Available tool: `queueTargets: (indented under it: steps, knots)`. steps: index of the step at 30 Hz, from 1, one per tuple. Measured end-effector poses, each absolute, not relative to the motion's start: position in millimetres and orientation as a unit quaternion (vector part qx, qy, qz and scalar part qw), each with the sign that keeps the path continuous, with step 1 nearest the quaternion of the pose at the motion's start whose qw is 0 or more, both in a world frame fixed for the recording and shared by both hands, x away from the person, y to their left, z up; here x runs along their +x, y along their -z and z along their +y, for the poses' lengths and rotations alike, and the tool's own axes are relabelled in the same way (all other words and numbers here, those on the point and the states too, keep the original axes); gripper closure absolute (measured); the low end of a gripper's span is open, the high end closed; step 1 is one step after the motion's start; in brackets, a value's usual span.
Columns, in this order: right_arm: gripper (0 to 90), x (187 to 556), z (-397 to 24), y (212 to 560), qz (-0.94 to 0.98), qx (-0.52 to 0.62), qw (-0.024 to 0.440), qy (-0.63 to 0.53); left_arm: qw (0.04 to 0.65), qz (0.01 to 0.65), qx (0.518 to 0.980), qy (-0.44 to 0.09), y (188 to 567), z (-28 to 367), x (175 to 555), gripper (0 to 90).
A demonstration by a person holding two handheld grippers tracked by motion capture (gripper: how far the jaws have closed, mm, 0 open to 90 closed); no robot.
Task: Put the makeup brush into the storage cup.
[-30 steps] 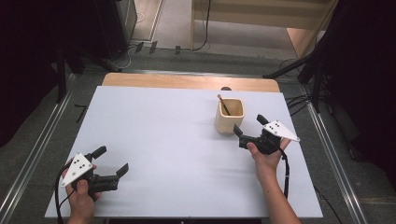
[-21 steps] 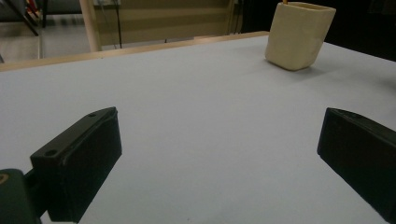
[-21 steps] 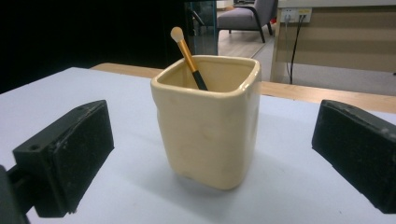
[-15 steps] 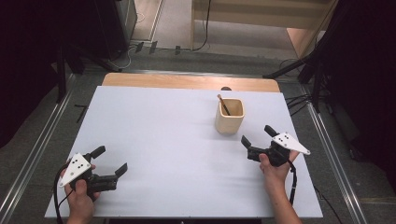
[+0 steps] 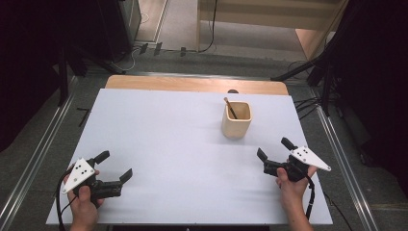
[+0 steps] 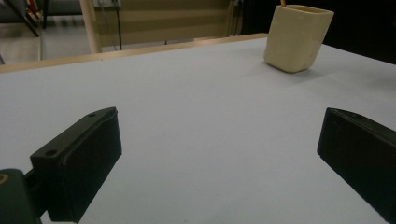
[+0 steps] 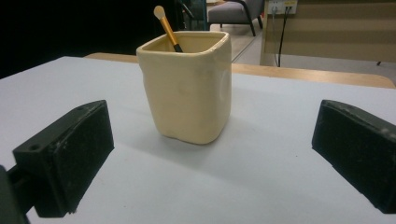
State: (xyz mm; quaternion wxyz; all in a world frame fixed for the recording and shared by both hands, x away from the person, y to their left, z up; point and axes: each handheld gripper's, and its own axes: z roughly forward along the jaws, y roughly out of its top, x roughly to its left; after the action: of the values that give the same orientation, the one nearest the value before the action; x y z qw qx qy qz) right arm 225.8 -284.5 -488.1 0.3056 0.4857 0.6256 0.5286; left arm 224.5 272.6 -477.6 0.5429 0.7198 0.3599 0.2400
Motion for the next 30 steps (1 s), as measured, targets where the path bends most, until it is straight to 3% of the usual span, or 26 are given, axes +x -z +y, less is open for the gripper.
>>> queueTargets:
  steps: [30]
  knots:
    - [0.0,187.5,-306.4,494.7,0.626,0.499,0.302,-0.517,0.546,0.361,0.716,-0.242,476.4,276.2,223.6,0.4]
